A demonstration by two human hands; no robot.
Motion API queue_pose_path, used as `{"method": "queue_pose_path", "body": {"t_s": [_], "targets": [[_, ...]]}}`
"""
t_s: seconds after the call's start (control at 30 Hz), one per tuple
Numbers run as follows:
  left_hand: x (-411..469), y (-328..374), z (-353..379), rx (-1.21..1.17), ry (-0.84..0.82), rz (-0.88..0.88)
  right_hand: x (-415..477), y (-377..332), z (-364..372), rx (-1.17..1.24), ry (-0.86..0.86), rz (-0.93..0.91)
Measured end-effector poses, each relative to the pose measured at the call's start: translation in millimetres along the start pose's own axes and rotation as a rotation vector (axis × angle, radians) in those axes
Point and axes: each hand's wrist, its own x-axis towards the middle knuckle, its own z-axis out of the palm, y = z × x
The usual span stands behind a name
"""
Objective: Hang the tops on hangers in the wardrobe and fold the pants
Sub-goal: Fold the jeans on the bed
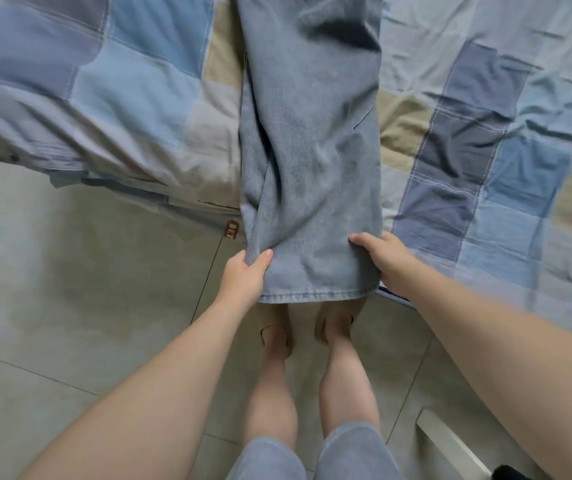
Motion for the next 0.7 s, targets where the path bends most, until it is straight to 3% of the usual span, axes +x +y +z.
{"method": "queue_pose_path", "body": {"t_s": [0.1, 0.2, 0.3, 0.4, 0.6, 0.7], "targets": [[-23, 7, -6, -0.221, 0.030, -0.029, -33, -5, 0, 0.211, -0.037, 0.013], [-47, 20, -18, -0.351, 0.080, -0.007, -69, -15, -4, 0.242, -0.083, -0.105], [-67, 40, -33, -0.159, 0.166, 0.165, -105, -27, -4, 0.201, -0.105, -0.193], [-83, 64, -51, -0.060, 0.123, 0.298, -131, -39, 1, 0.179, -0.100, -0.186], [-116, 93, -87, -0.026, 0.039, 0.128, -191, -57, 7, 0.192, 0.010, -0.075], [-140, 104, -103, -0.012, 0.000, 0.191, -224, -65, 12, 0.259, 0.032, -0.103]]}}
